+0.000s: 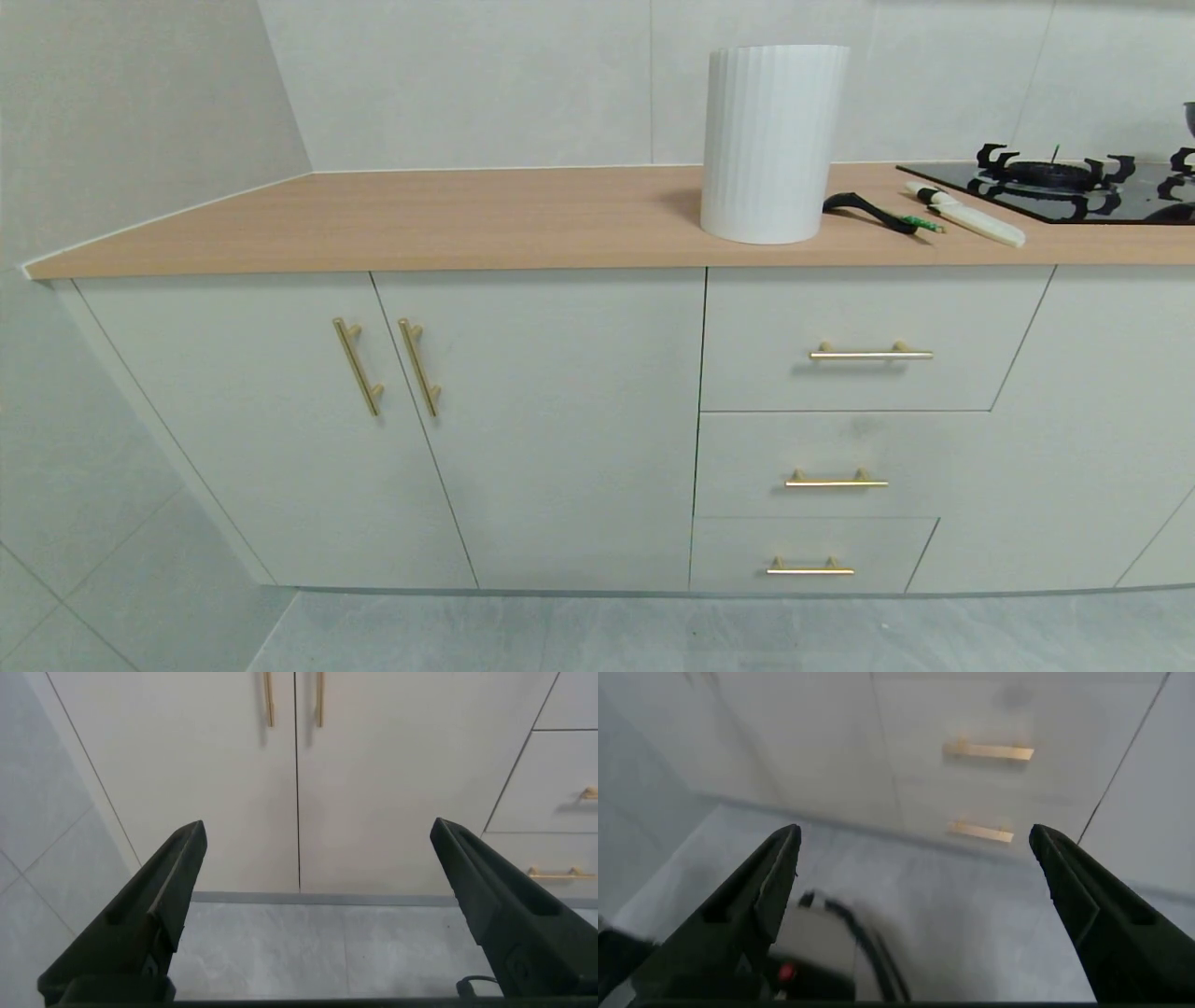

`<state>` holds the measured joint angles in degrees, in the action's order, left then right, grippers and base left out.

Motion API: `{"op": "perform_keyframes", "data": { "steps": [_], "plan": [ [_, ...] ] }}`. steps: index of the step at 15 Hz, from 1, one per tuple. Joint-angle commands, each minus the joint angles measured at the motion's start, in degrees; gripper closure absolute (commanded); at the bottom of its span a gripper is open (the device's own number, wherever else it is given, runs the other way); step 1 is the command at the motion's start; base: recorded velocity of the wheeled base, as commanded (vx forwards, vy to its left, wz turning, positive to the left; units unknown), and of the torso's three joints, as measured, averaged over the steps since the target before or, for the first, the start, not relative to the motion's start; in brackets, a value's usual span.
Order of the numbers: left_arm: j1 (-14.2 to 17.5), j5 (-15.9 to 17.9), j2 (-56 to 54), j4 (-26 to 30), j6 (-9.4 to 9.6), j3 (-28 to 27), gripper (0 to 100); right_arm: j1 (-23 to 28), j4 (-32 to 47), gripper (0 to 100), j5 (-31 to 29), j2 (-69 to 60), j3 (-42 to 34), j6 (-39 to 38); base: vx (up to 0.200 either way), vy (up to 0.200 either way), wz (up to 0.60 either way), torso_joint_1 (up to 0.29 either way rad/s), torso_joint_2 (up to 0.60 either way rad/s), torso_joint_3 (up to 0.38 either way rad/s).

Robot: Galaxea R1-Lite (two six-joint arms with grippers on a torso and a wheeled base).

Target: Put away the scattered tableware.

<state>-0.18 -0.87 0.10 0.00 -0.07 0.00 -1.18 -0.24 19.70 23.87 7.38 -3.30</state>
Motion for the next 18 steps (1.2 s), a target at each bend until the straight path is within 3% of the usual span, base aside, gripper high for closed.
{"op": "perform_keyframes", "data": {
  "steps": [1,4,6,7,8,11,15,18],
  "plan": [
    [0.01,-0.01,0.08,0.00,-0.01,0.00,0,-2.16,-0.37,0,0.51,14.01,2.82,-0.04,0.000,0.000,0.00,0.000,0.00,0.000],
    [0.01,-0.01,0.08,0.00,-0.01,0.00,0,-9.45,-9.16,0,0.25,32.82,6.34,-0.83,0.000,0.000,0.00,0.000,0.00,0.000],
    [0.01,-0.01,0.08,0.00,-0.01,0.00,0,-10.59,-18.04,0,0.16,41.79,6.69,-0.83,0.000,0.000,0.00,0.000,0.00,0.000],
    [0.01,-0.01,0.08,0.00,-0.01,0.00,0,-10.59,-25.77,0,-2.82,50.13,7.13,-0.48,0.000,0.000,0.00,0.000,0.00,0.000],
    [0.01,-0.01,0.08,0.00,-0.01,0.00,0,-10.95,-28.58,0,-6.16,54.53,7.83,0.49,0.000,0.000,0.00,0.000,0.00,0.000],
    [0.01,-0.01,0.08,0.00,-0.01,0.00,0,-10.86,-29.73,0,-8.10,61.82,9.06,2.60,0.000,0.000,0.00,0.000,0.00,0.000],
    [0.01,-0.01,0.08,0.00,-0.01,0.00,0,-10.95,-29.38,0,-8.54,72.90,21.72,4.53,0.000,0.000,0.00,0.000,0.00,0.000],
    [0.01,-0.01,0.08,0.00,-0.01,0.00,0,-10.95,-29.90,0,-9.24,79.93,25.67,4.53,0.000,0.000,0.00,0.000,0.00,0.000]
  ]
}}
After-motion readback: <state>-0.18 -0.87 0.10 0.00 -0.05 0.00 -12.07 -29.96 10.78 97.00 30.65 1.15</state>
